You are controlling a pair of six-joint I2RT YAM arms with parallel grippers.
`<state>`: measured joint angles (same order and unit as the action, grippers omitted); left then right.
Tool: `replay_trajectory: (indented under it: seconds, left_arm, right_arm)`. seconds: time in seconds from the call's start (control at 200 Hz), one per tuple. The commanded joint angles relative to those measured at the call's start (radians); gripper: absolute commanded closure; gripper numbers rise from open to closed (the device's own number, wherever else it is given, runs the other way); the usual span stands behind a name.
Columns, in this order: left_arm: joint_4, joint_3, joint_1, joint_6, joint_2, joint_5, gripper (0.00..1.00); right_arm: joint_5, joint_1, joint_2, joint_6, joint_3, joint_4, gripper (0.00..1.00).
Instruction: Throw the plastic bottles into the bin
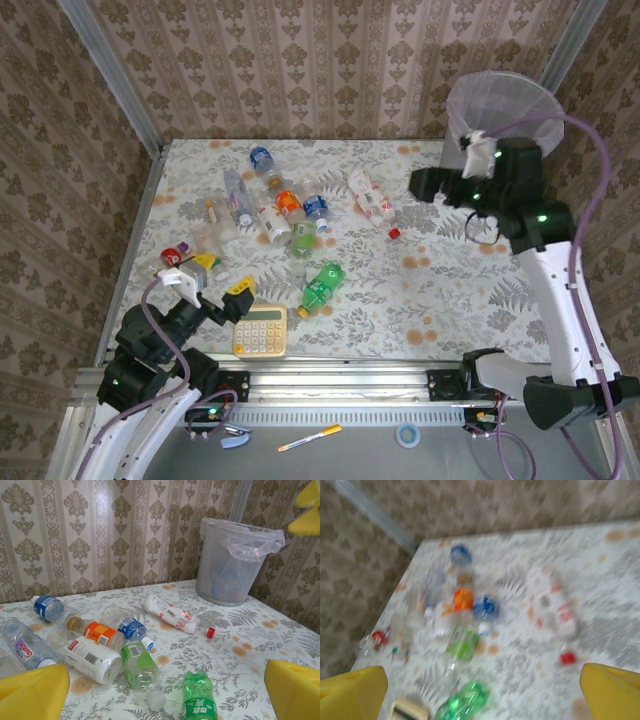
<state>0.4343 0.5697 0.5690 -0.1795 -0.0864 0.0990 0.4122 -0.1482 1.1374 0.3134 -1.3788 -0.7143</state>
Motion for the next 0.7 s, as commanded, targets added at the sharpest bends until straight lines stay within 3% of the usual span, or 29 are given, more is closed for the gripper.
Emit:
replay_trajectory:
  seconds: [0.0,0.195,0.35,0.695]
  left_arm:
    - [0.016,0.015,0.006,0.0,-0.007,-0.016,0.0]
    - [0.017,0.014,0.006,0.002,-0.008,-0.019,0.0]
    - [0.019,0.016,0.008,0.002,-0.008,-0.019,0.0]
    - [0.022,0.019,0.011,0.001,-0.007,-0.024,0.0]
  right_arm:
    - [0.009,-0.111,-0.017,0.151,0.175,0.11,0.01]
    - [-0.117,-0.337,0.016,0.363,0.472,0.34,0.02]
    - [-0.179,-0.457,0.1,0.487,0.588,0.477,0.04]
    - [-0.204,-0.557,0.327,0.636,0.584,0.654,0.1]
